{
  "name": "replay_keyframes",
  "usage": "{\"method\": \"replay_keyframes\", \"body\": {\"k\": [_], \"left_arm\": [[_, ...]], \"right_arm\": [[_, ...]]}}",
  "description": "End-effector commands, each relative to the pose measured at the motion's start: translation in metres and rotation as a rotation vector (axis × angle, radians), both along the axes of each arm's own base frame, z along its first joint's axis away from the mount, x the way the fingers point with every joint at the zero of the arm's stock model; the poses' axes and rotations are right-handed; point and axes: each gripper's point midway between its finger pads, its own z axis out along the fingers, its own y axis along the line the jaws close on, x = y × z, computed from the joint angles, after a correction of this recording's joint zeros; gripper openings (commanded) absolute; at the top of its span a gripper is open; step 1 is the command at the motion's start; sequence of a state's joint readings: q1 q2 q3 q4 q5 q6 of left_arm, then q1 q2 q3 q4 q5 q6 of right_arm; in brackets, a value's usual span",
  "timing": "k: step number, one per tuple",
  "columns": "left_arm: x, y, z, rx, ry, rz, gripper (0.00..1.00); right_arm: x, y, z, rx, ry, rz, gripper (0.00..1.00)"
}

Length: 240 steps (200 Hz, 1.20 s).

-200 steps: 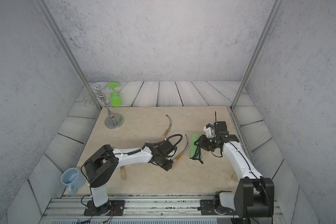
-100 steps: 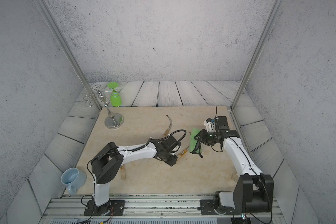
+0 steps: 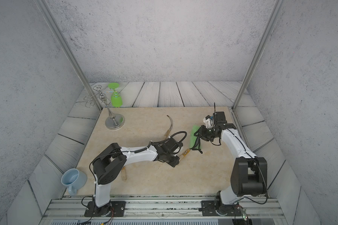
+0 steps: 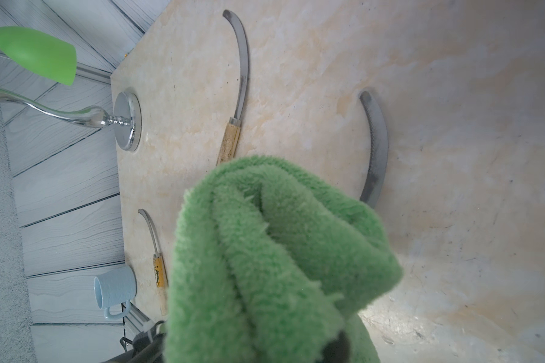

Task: Wipe small sickles with rags
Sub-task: Move the small sickle to the center of the board, then wipe the small sickle at the center of the board.

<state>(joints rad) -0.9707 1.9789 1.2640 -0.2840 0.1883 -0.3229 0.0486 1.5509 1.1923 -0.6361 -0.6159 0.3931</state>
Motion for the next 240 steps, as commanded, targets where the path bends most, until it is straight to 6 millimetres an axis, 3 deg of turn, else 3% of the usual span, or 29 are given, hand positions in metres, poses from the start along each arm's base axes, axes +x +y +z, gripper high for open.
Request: {"method": "replay_keyframes", "body": {"k": [1,68,102,141,188,240], "left_arm": [[0.003,0.005,-0.010,0.006,-0.007,0.020,0.00],[0.002,0.002,-0.008,-0.017,-0.013,0.021,0.00],[0.004,0.001,-0.007,-0.026,-0.023,0.022,0.00],[0.007,0.000,-0.003,-0.034,-0.037,0.028,0.00],[0.013,-0.001,0.001,-0.039,-0.060,0.045,0.00],[0.016,-0.003,0.004,-0.050,-0.070,0.061,0.00]], "right_arm": [[0.005,0.006,-0.018,0.013,0.058,0.009,0.30],[0.004,0.022,-0.089,-0.060,0.214,0.054,0.29],[-0.012,0.041,-0.118,-0.103,0.282,0.111,0.28],[-0.036,0.054,-0.131,-0.098,0.306,0.119,0.28],[-0.083,0.073,-0.145,-0.044,0.338,0.103,0.28],[-0.117,0.079,-0.142,0.008,0.324,0.046,0.28]]}}
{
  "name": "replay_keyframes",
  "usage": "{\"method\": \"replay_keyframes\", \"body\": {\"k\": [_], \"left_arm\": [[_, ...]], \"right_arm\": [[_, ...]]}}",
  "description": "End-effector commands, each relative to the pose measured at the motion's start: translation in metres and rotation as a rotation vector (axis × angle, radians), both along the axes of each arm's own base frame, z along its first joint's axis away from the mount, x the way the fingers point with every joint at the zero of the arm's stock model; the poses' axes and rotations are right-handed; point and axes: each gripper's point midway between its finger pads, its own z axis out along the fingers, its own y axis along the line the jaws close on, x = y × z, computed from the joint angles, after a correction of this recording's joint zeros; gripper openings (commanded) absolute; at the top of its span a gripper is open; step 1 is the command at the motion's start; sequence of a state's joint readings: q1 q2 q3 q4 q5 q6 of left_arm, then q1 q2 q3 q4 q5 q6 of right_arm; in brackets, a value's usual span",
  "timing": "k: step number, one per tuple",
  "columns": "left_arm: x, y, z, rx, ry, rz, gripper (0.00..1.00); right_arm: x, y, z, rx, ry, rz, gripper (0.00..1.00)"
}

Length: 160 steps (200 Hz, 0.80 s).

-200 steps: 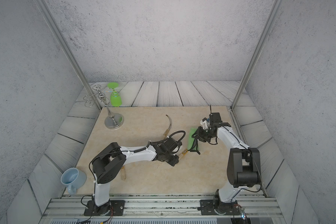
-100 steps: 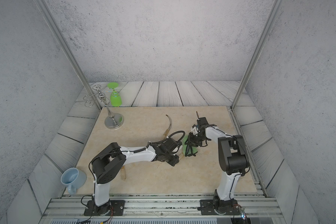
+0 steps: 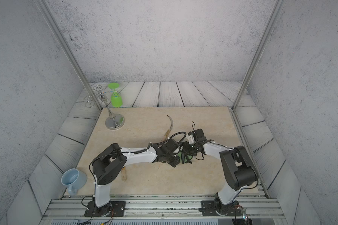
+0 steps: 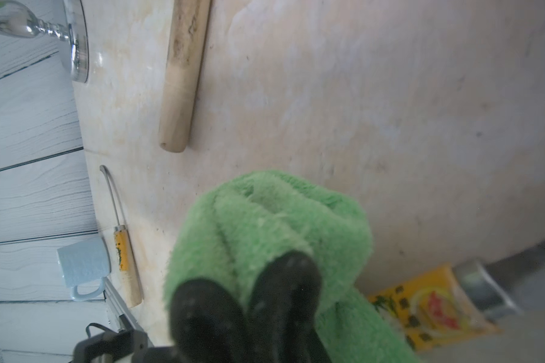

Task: Wipe small sickles with rags
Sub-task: Wipe the small sickle at the center of the board.

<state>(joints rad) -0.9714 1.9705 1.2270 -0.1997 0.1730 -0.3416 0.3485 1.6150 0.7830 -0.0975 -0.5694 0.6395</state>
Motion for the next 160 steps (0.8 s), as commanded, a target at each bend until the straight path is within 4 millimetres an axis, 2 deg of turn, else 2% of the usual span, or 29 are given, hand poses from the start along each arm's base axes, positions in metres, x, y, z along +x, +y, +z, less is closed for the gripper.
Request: {"method": "replay_keyframes", "body": {"k": [1,32,84,112,141,160], "left_arm": [[0.011,0.001,0.003,-0.009,-0.036,0.039,0.00],[0.007,0.005,0.005,-0.015,-0.029,0.042,0.00],[-0.007,0.015,0.003,-0.033,0.005,0.053,0.00],[-0.012,0.020,-0.004,-0.017,0.018,0.055,0.00],[-0.012,0.021,-0.004,-0.020,0.019,0.067,0.00],[-0.011,0.019,-0.003,-0.022,0.022,0.068,0.00]], "right_arm": [[-0.060,-0.013,-0.034,-0.052,0.239,-0.045,0.28],[-0.050,-0.029,-0.011,-0.132,0.168,-0.082,0.27],[0.005,-0.061,0.045,-0.170,0.029,-0.162,0.27],[0.032,-0.069,0.069,-0.166,-0.029,-0.160,0.27],[0.054,-0.066,0.076,-0.167,-0.039,-0.129,0.27],[0.065,-0.060,0.063,-0.158,-0.002,-0.103,0.27]]}}
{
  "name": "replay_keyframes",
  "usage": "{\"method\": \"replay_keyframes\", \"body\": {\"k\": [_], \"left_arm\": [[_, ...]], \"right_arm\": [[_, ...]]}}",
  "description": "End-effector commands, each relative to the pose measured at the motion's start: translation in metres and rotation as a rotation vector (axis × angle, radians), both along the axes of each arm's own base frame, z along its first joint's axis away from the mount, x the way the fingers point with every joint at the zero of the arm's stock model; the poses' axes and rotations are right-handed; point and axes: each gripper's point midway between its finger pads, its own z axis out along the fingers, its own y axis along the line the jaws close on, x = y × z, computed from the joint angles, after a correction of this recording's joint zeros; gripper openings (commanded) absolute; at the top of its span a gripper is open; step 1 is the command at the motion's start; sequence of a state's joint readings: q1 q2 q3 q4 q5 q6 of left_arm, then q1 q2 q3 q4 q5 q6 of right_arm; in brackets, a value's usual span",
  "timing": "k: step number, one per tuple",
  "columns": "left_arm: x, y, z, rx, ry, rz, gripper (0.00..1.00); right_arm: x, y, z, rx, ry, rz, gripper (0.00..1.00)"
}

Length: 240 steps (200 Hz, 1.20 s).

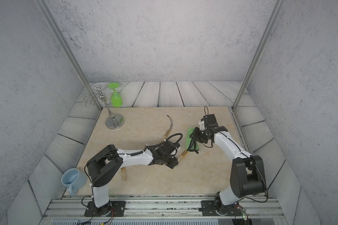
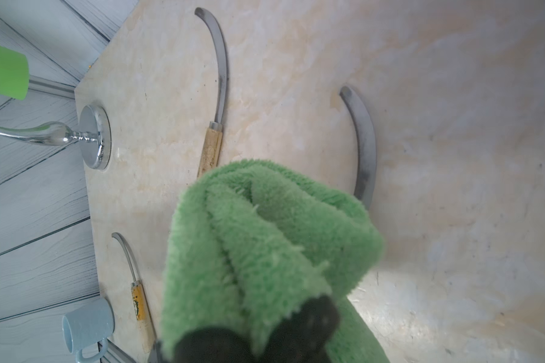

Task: Wipe small sickles with rags
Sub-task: Wipe the small sickle at the center of the board.

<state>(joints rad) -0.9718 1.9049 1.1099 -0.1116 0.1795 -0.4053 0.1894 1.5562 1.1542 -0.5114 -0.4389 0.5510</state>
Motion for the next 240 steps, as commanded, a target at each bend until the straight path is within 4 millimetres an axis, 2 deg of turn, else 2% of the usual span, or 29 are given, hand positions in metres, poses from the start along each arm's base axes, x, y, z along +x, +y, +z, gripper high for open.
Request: {"method": "replay_keyframes", "body": {"k": [1,16,33,64,96,180,240], "left_arm": [[-0.002,0.007,-0.003,0.023,0.006,0.018,0.00],[-0.001,0.006,-0.003,0.024,0.009,0.021,0.00],[0.001,0.005,-0.001,0.022,0.005,0.024,0.00],[0.001,0.004,-0.001,0.022,0.008,0.027,0.00],[0.001,0.004,-0.002,0.026,0.011,0.024,0.00],[0.012,0.001,0.005,0.035,-0.025,0.035,0.00],[0.018,-0.003,0.006,0.027,-0.032,0.036,0.00]], "right_arm": [[0.000,0.004,-0.031,-0.021,0.102,0.053,0.27],[0.004,0.005,-0.050,-0.030,0.142,0.055,0.27],[-0.002,0.004,-0.074,-0.046,0.192,0.056,0.27],[-0.023,0.006,-0.114,-0.076,0.277,0.081,0.27],[-0.046,0.015,-0.140,-0.095,0.346,0.129,0.27],[-0.100,0.037,-0.157,-0.078,0.389,0.158,0.27],[-0.135,0.051,-0.155,-0.043,0.401,0.178,0.27]]}}
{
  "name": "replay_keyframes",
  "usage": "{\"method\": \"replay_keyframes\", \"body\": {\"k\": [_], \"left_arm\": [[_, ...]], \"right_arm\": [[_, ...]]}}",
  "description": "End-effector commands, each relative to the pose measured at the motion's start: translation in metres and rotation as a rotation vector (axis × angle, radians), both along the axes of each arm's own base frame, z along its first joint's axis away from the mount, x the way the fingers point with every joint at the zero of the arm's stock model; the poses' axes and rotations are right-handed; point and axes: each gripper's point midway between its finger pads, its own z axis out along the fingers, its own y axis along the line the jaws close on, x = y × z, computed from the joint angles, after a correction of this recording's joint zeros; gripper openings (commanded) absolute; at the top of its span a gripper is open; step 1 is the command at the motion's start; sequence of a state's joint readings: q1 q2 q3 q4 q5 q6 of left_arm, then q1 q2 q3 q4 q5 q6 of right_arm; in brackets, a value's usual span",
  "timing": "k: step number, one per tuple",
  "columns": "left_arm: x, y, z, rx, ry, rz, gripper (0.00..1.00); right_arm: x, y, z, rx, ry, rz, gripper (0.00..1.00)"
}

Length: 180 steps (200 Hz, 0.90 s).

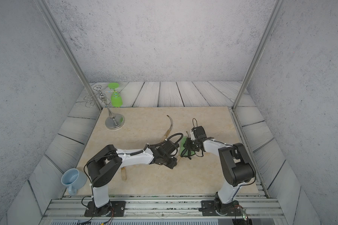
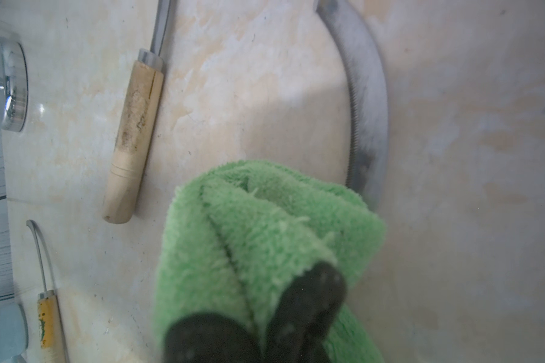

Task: Wipe small sickles with rags
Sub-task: Wipe the small sickle at the center of the board.

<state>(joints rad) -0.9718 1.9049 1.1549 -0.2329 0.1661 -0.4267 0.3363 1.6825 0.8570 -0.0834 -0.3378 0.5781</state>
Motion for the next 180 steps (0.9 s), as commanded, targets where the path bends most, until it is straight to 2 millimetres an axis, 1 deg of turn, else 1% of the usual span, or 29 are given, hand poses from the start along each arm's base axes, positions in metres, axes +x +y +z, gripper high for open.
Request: {"method": "replay_keyframes", "body": {"k": [1,79,125,142,157,180], "left_arm": [[0.022,-0.013,0.006,-0.038,-0.078,0.010,0.00],[0.029,-0.014,0.010,-0.048,-0.084,0.013,0.00],[0.032,-0.014,0.014,-0.052,-0.096,0.013,0.00],[0.033,-0.012,0.015,-0.053,-0.098,0.018,0.00],[0.030,-0.010,0.016,-0.055,-0.096,0.016,0.00],[0.027,-0.003,0.020,-0.054,-0.101,0.026,0.00]], "right_arm": [[-0.114,0.014,-0.049,0.013,0.416,0.093,0.27],[-0.143,0.024,-0.042,0.037,0.423,0.111,0.27],[-0.155,0.029,-0.039,0.065,0.427,0.110,0.26],[-0.156,0.031,-0.033,0.092,0.413,0.105,0.26],[-0.155,0.028,-0.025,0.082,0.387,0.093,0.26],[-0.139,0.023,-0.001,0.068,0.305,0.061,0.27]]}}
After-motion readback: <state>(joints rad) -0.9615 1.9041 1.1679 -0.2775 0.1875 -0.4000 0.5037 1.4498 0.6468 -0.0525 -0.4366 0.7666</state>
